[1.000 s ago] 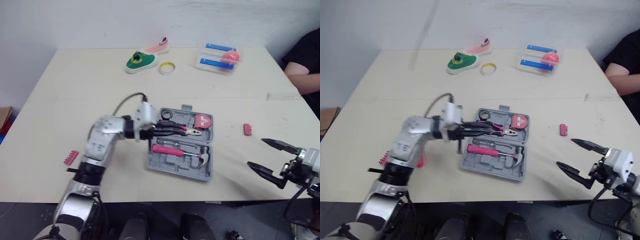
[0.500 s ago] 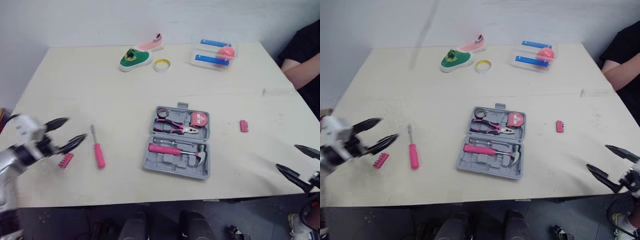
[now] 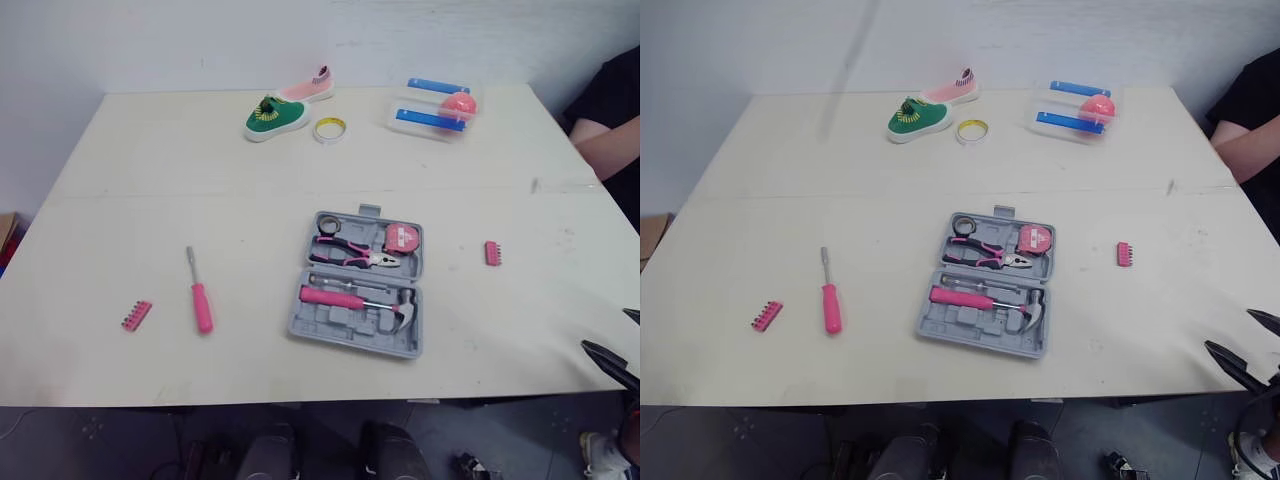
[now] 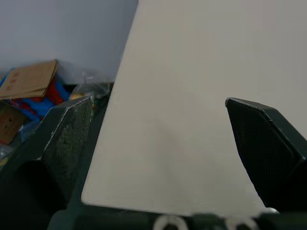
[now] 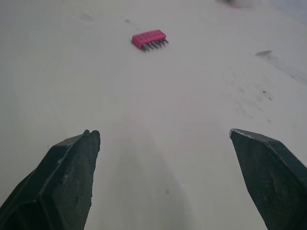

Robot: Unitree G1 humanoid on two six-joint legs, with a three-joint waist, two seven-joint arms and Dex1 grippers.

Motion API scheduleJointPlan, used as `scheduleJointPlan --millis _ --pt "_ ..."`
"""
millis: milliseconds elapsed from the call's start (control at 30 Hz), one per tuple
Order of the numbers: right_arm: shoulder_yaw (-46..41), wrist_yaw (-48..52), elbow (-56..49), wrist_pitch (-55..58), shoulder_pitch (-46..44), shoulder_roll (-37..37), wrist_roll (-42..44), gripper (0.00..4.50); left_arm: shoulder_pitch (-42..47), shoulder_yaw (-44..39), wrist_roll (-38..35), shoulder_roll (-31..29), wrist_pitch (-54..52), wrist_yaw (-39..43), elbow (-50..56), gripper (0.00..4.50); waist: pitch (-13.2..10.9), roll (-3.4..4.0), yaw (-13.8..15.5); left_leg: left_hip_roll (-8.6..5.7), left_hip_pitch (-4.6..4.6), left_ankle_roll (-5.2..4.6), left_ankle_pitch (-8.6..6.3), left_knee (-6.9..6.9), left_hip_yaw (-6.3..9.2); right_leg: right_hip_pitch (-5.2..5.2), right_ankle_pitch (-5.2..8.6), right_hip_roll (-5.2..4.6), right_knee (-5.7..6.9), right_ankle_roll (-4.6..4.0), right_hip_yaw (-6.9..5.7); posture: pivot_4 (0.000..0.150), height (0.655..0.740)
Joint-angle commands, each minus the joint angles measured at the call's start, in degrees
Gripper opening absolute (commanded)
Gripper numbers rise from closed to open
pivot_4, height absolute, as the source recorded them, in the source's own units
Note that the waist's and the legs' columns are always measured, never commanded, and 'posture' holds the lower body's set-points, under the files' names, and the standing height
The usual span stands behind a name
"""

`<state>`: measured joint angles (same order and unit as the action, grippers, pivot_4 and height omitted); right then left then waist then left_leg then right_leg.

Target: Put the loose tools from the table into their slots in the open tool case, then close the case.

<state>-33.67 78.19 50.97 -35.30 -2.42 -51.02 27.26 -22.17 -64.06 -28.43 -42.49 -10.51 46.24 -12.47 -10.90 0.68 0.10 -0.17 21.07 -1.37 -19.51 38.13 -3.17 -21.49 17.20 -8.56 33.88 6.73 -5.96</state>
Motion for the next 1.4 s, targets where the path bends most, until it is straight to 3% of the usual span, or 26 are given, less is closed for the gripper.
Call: scheduleJointPlan --millis 33,300,467,600,867,1367,1400 --pt "1.71 0.93 -5.81 2.92 -1.31 1.84 1.9 4.5 0.93 1.86 -2.52 -0.73 -1.05 0.61 3.87 4.47 0.01 0.03 -0.31 0.04 0.01 0.02 0.01 -0.02 -0.01 -0.02 0.0 0.03 0.01 -0.02 0.0 0.15 0.74" --pt "6.54 -2.97 -31.62 17.86 -1.01 8.4 8.22 4.5 0.93 8.93 -8.3 -3.14 -9.32 8.16 11.14 4.47 -0.01 0.06 -1.28 0.06 0.05 0.06 0.06 -0.08 -0.23 -0.1 0.02 0.07 0.03 -0.04 -0.01 0.15 0.74" --pt "11.76 -8.01 -50.82 25.98 -1.14 13.12 12.22 4.5 3.2 16.19 -4.72 -3.72 -7.43 9.47 10.32 4.47 -0.01 0.06 -1.55 0.08 0.0 0.09 0.07 -0.07 -0.25 -0.1 0.01 0.12 0.09 -0.03 -0.03 0.15 0.74" --pt "15.92 -8.22 -59.66 27.83 0.72 15.6 12.37 4.5 4.95 21.88 -1.46 -2.92 -4.72 9.43 7.53 4.47 0.0 0.05 -1.43 0.08 0.02 0.09 0.09 -0.08 -0.26 -0.13 0.01 0.15 0.19 -0.03 -0.02 0.15 0.74" --pt "18.95 -4.81 -63.05 28.06 2.26 15.92 12.62 4.5 9.31 27.72 2.9 -1.68 0.6 7.26 1.11 4.47 0.03 -0.18 -0.52 0.01 0.05 -0.39 0.18 -0.04 -0.45 -0.12 -0.09 0.12 0.21 0.15 -0.15 0.15 0.74" --pt "18.25 -4.58 -63.95 28.83 3.22 15.16 12.27 4.5 10.65 33.12 6.13 1.83 2.59 2.32 -1.35 4.47 0.04 -0.17 -0.18 0.02 -0.06 -0.3 0.19 -0.02 -0.5 -0.14 -0.09 0.09 0.15 0.16 -0.08 0.15 0.74" --pt "18.24 -4.57 -63.94 28.93 3.21 15.16 12.28 4.5 10.88 33.59 6.59 1.99 2.81 1.74 -1.47 4.23 0.05 -0.16 -0.14 0.02 -0.07 -0.3 0.19 -0.02 -0.5 -0.13 -0.09 0.09 0.16 0.16 -0.09 0.15 0.74"
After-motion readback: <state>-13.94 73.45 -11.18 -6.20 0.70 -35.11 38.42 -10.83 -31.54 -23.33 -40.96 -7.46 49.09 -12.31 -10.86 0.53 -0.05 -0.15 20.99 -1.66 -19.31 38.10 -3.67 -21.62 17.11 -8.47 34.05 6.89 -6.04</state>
